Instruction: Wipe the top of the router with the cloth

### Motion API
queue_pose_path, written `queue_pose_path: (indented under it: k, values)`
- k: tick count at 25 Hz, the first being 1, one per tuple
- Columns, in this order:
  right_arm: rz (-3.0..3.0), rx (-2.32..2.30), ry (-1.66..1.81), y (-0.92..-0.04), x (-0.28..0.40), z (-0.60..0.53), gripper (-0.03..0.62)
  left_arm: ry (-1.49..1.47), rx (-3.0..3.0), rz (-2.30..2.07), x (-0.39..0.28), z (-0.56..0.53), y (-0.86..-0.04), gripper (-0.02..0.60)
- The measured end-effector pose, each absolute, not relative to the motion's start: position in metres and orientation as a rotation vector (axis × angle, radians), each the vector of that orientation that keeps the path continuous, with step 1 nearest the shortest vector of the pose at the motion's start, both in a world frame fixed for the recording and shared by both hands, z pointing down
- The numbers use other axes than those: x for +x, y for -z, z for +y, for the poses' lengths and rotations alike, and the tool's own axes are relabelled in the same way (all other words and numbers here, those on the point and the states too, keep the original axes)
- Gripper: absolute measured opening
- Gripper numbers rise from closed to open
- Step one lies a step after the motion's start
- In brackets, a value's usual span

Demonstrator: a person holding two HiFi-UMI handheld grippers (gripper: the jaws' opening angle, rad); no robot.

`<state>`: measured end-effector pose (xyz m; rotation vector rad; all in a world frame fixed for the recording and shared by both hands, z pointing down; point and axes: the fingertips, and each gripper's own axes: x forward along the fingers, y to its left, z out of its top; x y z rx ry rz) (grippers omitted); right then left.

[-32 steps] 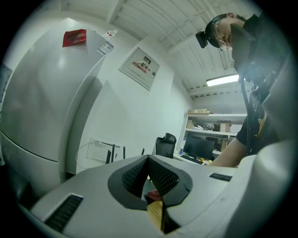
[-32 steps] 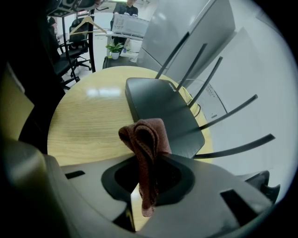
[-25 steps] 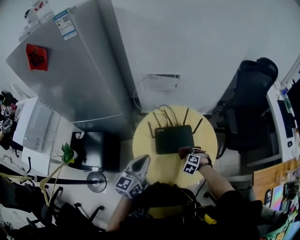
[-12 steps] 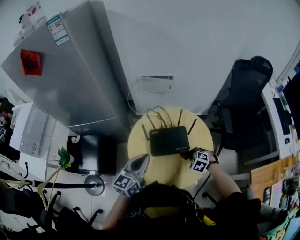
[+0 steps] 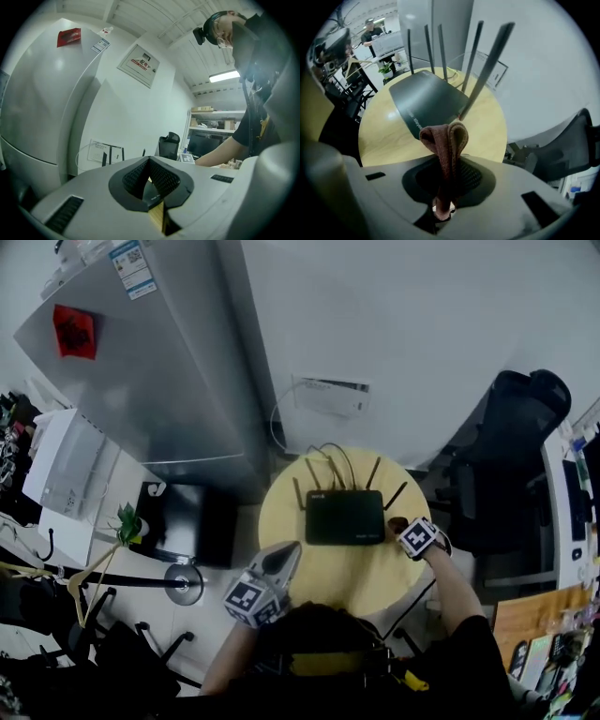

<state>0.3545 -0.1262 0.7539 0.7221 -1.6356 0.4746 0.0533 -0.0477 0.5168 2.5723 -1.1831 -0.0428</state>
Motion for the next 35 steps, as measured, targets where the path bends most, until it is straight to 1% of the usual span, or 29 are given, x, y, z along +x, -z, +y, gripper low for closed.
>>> queue_pose_path:
  k: [5,8,10,16,19,28,35]
  values:
    - [-1.563,0.763,-0.675,-0.78,0.363,-0.151,0.064,0.026,2.507,-1.287,0.04,-0.036,-0.525,0.0]
    - [-1.566,0.746,-0.763,-0.79,0.352,-0.161,0.064,0.029,2.445,-1.372,0.028,-0.031,-0.529,0.0]
    - [-1.56,0.708,-0.743,-0.794,0.345,-0.163,0.064,0.021,2.417,-1.407,0.022,-0.026,-0.532,0.0]
    - [-1.53,0.519,-0.479,-0.798,0.332,-0.154,0.064,0.012,2.384,-1.441,0.013,-0.018,-0.538,0.0]
    - [-1.55,0.45,-0.437,-0.798,0.327,-0.143,0.064,0.012,2.4,-1.431,0.014,-0.018,-0.536,0.0]
    - [-1.606,0.413,-0.467,-0.805,0.326,-0.12,0.064,0.035,2.467,-1.381,0.018,-0.024,-0.523,0.0]
    - [-1.598,0.477,-0.54,-0.803,0.323,-0.101,0.064,0.055,2.485,-1.334,0.017,-0.025,-0.525,0.0]
